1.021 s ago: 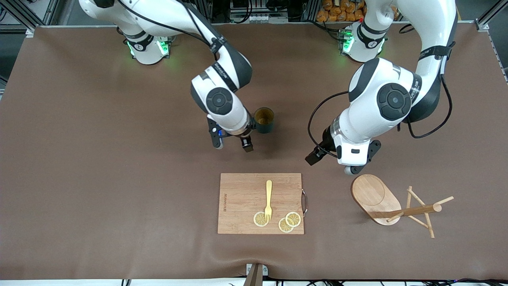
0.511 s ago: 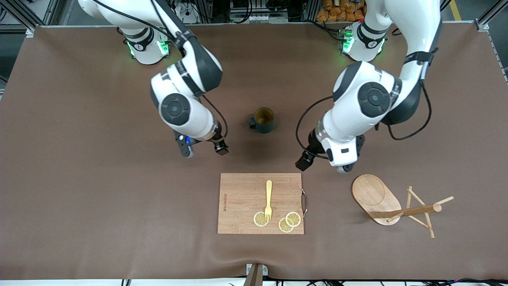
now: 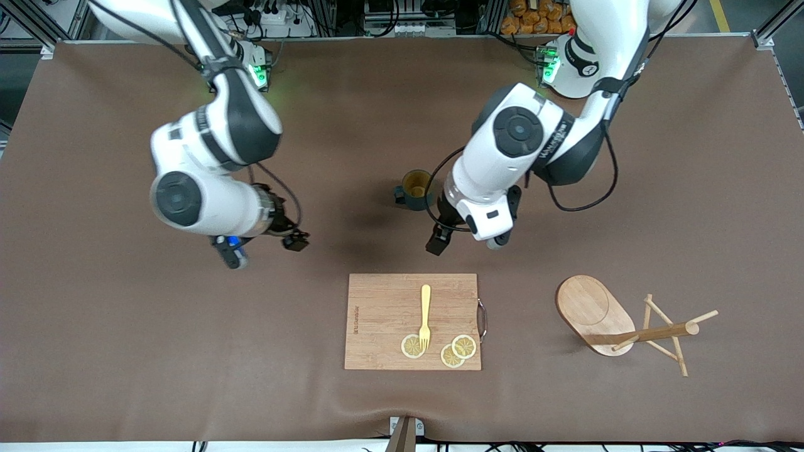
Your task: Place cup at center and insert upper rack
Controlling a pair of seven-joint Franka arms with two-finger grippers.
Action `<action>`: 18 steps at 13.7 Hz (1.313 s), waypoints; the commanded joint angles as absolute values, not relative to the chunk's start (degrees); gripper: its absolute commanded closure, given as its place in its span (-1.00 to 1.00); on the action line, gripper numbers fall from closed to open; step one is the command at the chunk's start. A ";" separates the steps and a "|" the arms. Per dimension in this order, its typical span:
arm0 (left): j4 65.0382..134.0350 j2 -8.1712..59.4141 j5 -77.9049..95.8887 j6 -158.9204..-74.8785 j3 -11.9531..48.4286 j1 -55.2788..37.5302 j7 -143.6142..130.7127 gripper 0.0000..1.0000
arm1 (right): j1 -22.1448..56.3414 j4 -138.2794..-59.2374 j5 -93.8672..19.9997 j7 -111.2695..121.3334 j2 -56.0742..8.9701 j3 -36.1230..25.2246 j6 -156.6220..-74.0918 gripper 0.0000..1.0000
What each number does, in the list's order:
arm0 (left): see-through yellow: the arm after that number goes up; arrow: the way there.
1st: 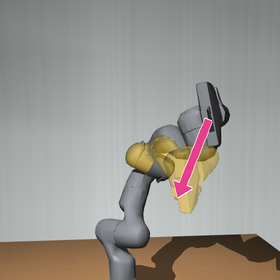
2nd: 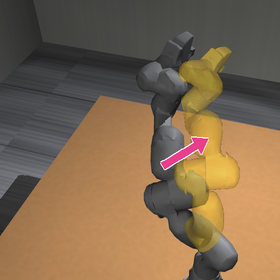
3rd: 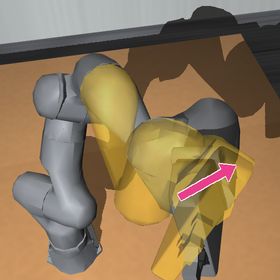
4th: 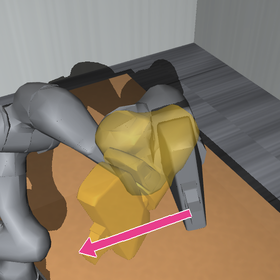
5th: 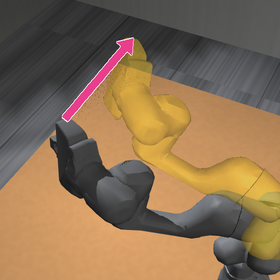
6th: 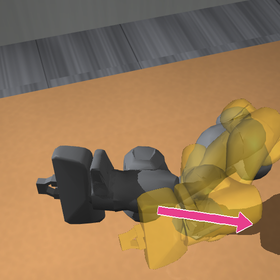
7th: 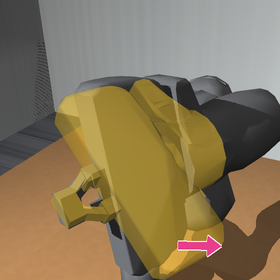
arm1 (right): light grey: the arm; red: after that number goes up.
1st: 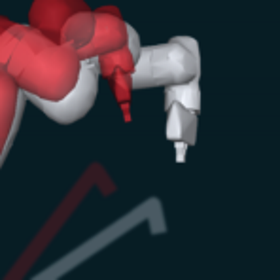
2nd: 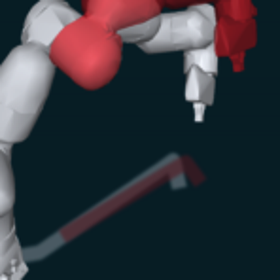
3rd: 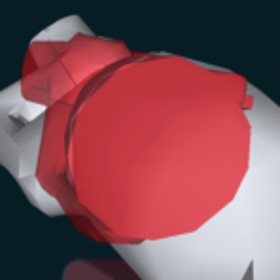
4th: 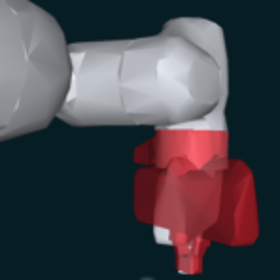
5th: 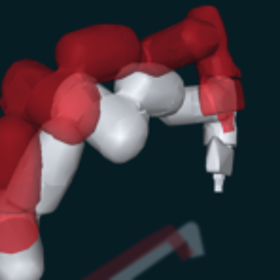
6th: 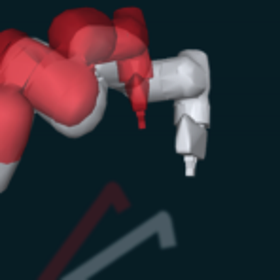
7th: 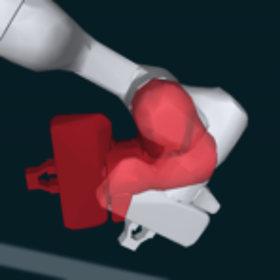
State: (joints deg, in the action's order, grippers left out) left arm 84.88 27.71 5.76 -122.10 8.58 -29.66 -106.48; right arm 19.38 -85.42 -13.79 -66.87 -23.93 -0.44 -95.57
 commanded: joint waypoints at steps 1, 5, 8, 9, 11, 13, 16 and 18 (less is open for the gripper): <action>83.50 30.05 2.21 -123.30 7.74 -33.56 -116.07 -1.00 | 12.68 -86.13 -14.85 -54.28 -20.84 0.70 -91.42 -1.00; 80.00 35.66 -0.52 -126.74 7.73 -40.24 -127.59 -1.00 | 5.56 -86.13 -13.71 -33.62 -17.85 0.18 -88.69 -1.00; 78.84 37.53 -3.77 -126.83 7.73 -42.01 -132.62 -1.00 | 3.69 -86.39 -5.74 -18.50 -14.34 0.26 -88.68 -1.00; 78.84 37.62 -3.78 -126.83 7.73 -42.01 -132.89 -1.00 | 3.69 -86.66 -4.41 -14.02 -12.33 0.26 -88.68 -1.00; 78.75 38.84 -4.30 -126.91 7.65 -42.10 -132.98 -1.00 | 2.64 -86.84 -3.87 -6.01 -9.24 0.09 -88.68 -1.00; 78.66 39.98 -5.01 -127.26 7.65 -43.50 -133.59 -1.00 | 2.81 -87.10 0.68 -5.63 -6.52 0.26 -88.59 -1.00; 78.66 41.22 -6.76 -128.06 7.65 -43.86 -135.78 -1.00 | 1.85 -91.74 2.63 -2.05 -2.03 0.18 -89.64 -1.00; 78.66 41.66 -10.96 -128.32 7.65 -45.52 -135.79 -1.00 | -1.22 -92.90 2.81 4.02 -1.06 0.26 -91.75 -1.00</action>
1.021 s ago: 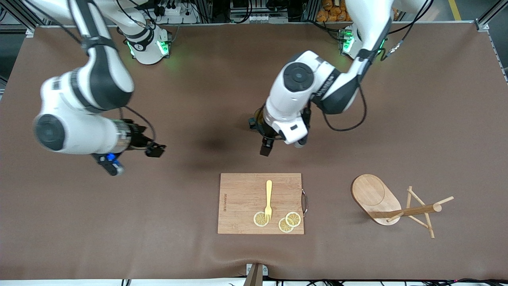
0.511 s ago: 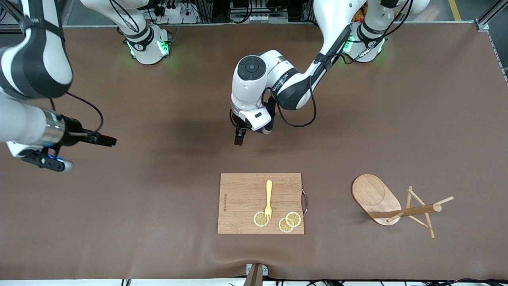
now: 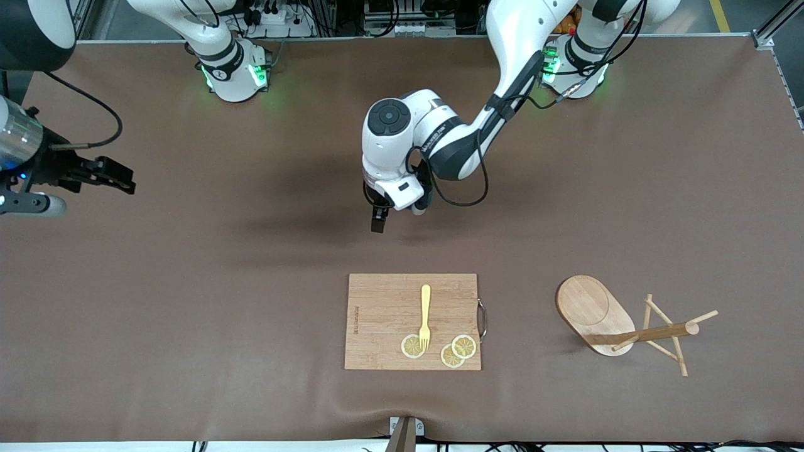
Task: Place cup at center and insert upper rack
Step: 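Lower the left gripper to the teal mug handle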
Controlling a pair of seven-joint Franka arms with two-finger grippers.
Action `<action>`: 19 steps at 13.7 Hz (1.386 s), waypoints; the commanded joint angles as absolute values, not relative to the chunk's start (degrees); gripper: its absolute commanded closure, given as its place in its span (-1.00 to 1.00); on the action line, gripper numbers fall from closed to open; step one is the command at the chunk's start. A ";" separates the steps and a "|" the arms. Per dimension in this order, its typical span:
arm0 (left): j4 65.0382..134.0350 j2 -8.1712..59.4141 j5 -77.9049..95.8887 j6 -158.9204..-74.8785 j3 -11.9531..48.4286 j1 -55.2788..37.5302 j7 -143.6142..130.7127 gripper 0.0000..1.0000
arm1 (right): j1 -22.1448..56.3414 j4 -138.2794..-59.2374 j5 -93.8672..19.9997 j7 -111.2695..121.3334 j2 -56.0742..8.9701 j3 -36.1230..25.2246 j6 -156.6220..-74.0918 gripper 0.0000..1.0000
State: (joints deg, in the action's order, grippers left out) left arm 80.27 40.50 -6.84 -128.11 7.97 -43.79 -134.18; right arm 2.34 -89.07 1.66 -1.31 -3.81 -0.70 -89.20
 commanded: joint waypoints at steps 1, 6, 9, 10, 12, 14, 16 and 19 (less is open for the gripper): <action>78.66 41.83 -16.03 -128.06 7.65 -47.53 -136.05 -1.00 | -2.10 -92.73 2.64 5.61 -0.79 0.35 -92.28 -1.00; 78.75 42.98 -28.73 -123.14 7.56 -53.69 -136.23 -1.00 | -2.46 -91.76 2.64 5.27 -0.61 0.26 -92.20 -1.00; 78.84 44.73 -39.16 -119.63 5.98 -58.34 -135.88 -1.00 | -2.54 -88.87 2.81 4.92 -0.96 0.35 -91.41 -1.00; 78.84 45.61 -43.20 -118.58 6.06 -58.97 -135.70 -1.00 | -2.37 -87.73 2.99 4.92 -1.31 0.35 -90.97 -1.00; 79.10 47.28 -47.19 -116.73 6.06 -61.16 -135.62 -1.00 | -1.85 -86.58 3.51 5.01 -1.41 0.35 -90.53 -1.00; 79.63 48.51 -47.46 -113.22 5.98 -63.53 -134.74 -1.00 | -2.29 -86.05 3.60 5.62 -1.23 0.35 -90.27 -1.00; 79.63 48.95 -48.77 -112.68 5.98 -63.81 -131.23 -1.00 | -2.63 -85.78 2.91 6.15 -0.97 0.26 -85.46 -1.00; 79.72 49.48 -50.62 -112.41 5.89 -63.90 -131.22 -1.00 | -2.46 -85.35 3.51 6.07 -0.88 0.35 -84.99 -1.00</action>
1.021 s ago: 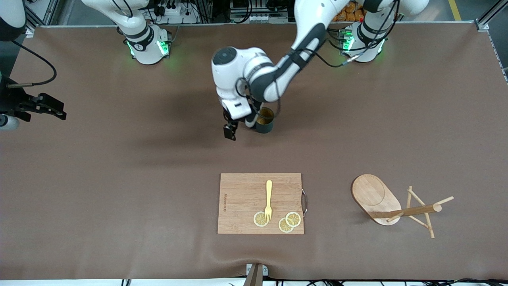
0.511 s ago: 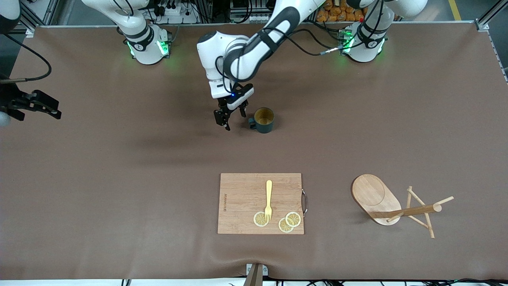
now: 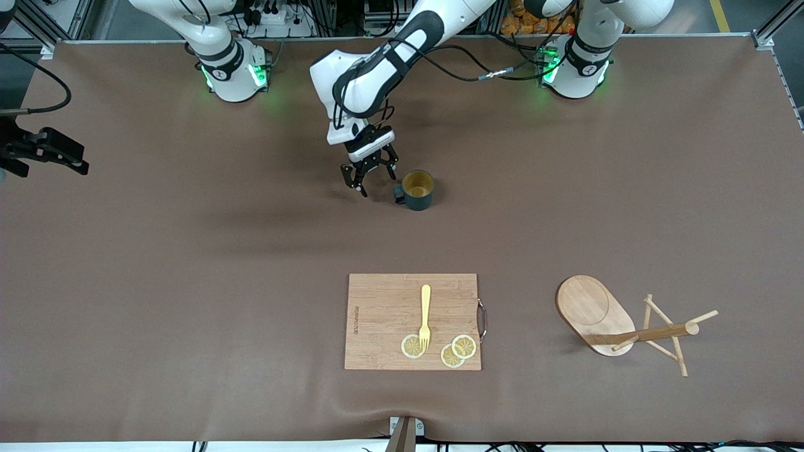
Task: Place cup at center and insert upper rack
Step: 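Lower the left gripper to the teal mug handle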
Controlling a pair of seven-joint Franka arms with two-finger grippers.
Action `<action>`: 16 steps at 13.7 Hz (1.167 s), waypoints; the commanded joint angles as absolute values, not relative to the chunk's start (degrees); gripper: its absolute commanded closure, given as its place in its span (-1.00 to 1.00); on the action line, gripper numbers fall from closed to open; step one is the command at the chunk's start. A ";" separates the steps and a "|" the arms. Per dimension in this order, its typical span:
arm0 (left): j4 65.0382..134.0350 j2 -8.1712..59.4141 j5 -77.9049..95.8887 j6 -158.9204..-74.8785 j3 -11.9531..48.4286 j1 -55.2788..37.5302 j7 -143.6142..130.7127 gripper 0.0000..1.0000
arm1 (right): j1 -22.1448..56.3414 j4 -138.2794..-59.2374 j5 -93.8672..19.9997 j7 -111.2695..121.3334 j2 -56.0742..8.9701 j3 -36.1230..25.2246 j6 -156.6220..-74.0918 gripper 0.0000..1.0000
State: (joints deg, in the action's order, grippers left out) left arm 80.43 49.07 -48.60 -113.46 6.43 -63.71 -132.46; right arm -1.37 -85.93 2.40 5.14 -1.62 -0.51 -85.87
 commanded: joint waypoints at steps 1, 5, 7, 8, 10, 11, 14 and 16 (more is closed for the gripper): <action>79.72 50.27 -53.06 -111.54 5.80 -63.90 -131.13 -1.00 | -2.72 -85.25 3.52 6.15 -0.97 0.26 -85.86 -1.00; 79.72 52.03 -58.09 -110.48 5.80 -63.98 -131.04 -1.00 | -2.37 -85.43 3.08 6.07 -0.70 0.61 -86.57 -1.00; 79.72 52.99 -59.67 -110.48 5.80 -64.42 -131.13 -1.00 | -2.29 -85.43 2.38 6.06 -0.62 0.79 -86.05 -1.00; 79.72 53.35 -60.11 -110.48 5.80 -64.42 -131.22 -1.00 | -2.20 -85.43 2.11 6.06 -0.62 1.05 -85.61 -1.00; 79.63 53.96 -61.17 -110.48 5.80 -64.51 -131.31 -1.00 | -2.02 -85.78 1.41 6.15 0.08 1.67 -84.73 -1.00; 79.63 54.05 -61.52 -110.48 5.80 -64.51 -131.31 -1.00 | -1.67 -86.22 1.41 6.07 0.61 1.67 -84.73 -1.00; 79.63 54.31 -62.84 -110.48 5.80 -64.51 -131.40 -1.00 | -1.58 -86.66 1.41 6.15 0.88 1.49 -84.82 -1.00; 79.63 54.40 -63.54 -110.48 5.80 -64.51 -131.48 -1.00 | -1.32 -86.75 1.41 5.98 1.23 1.41 -84.64 -1.00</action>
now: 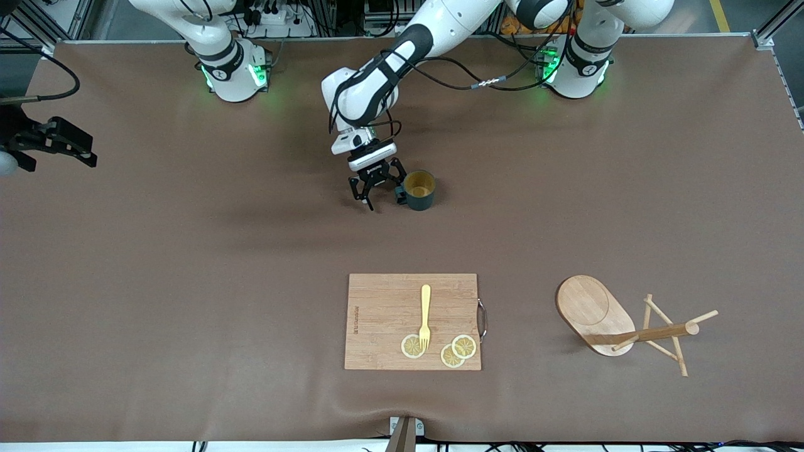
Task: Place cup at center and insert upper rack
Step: 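Lower the left gripper to the teal mug handle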
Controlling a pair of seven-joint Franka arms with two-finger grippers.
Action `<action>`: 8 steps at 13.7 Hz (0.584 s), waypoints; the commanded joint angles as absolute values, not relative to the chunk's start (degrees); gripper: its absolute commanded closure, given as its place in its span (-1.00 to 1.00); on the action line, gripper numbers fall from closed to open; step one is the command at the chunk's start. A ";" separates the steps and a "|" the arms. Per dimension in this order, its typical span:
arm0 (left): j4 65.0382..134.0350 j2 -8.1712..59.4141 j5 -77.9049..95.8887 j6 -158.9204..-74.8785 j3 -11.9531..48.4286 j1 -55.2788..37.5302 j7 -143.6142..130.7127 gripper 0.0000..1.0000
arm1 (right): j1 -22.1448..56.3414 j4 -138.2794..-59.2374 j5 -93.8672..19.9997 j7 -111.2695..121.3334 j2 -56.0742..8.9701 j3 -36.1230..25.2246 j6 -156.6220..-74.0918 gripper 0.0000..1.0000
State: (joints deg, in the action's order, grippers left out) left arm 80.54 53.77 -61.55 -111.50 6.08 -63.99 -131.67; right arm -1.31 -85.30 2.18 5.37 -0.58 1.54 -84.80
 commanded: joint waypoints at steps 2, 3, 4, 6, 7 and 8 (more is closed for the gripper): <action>79.63 54.40 -63.72 -110.48 5.80 -64.42 -131.66 -0.98 | -1.41 -86.75 1.41 5.71 1.23 1.49 -84.64 -1.00; 79.63 54.40 -63.72 -110.48 5.80 -64.42 -131.66 -0.51 | -1.41 -86.66 1.41 5.71 1.23 1.49 -84.64 -1.00; 79.63 54.40 -63.63 -110.48 5.89 -64.42 -132.10 0.04 | -1.41 -86.66 1.41 5.71 1.23 1.49 -84.64 -1.00; 79.63 54.40 -63.81 -110.57 5.80 -64.34 -133.06 1.00 | -1.41 -86.75 1.41 5.71 1.23 1.41 -84.55 -1.00; 79.63 54.32 -63.81 -110.48 5.80 -64.34 -133.07 1.00 | -1.41 -86.66 1.41 5.71 1.23 1.41 -84.55 -1.00; 79.63 54.40 -63.81 -110.57 5.89 -64.34 -133.07 1.00 | -1.49 -86.66 1.41 5.71 1.23 1.41 -84.46 -1.00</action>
